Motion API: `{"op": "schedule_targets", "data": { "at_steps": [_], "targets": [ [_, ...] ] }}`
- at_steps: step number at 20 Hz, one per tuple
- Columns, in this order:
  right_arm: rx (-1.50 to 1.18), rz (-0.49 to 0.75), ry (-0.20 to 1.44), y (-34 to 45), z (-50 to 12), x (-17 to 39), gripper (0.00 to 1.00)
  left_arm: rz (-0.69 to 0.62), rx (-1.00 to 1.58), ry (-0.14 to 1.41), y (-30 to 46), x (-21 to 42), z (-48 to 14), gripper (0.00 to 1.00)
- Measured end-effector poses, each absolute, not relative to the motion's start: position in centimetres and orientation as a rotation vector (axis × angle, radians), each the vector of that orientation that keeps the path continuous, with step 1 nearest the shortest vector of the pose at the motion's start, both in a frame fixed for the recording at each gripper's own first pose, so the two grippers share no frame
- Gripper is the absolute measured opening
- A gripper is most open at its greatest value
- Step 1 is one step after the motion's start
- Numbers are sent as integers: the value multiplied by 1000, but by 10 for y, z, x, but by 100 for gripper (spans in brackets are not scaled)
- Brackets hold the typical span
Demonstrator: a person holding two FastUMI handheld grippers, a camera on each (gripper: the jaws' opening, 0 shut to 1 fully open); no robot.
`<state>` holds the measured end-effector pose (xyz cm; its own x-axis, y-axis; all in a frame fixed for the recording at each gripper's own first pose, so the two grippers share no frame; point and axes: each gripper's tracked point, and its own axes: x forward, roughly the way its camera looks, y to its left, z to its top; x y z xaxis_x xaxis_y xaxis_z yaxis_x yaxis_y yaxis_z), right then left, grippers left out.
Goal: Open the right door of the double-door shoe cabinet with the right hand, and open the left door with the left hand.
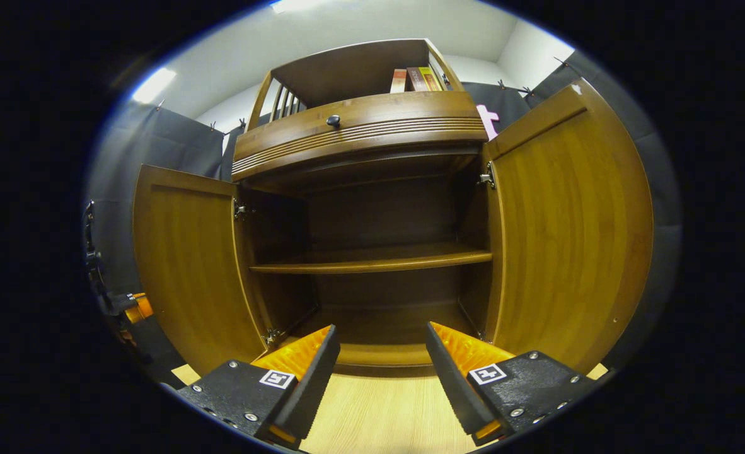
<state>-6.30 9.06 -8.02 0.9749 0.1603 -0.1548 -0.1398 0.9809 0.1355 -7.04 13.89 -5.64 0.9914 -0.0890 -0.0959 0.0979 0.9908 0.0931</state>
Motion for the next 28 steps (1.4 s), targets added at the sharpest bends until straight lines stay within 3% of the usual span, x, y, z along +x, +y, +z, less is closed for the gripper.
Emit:
{"op": "schedule_targets", "data": {
  "at_steps": [1, 2, 8, 15, 21, 28],
  "targets": [
    [125, 149, 166, 94, -80, -62, 85, -122, 102, 92, 144, -69, -57, 16],
    [128, 146, 166, 97, -79, -62, 85, -143, 88, 91, 150, -67, -56, 9],
    [113, 152, 187, 106, -84, -66, 85, -225, 82, 111, 167, -66, -57, 10],
    [125, 234, 203, 101, -92, -43, 85, -75, 33, 137, 181, -118, -57, 11],
    [140, 274, 191, 64, -89, -33, 86, 63, 42, 63, 119, -144, -20, 9],
    [144, 229, 155, 5, -84, -43, 86, 0, -18, 55, -9, -75, -29, 10]
  ]
}}
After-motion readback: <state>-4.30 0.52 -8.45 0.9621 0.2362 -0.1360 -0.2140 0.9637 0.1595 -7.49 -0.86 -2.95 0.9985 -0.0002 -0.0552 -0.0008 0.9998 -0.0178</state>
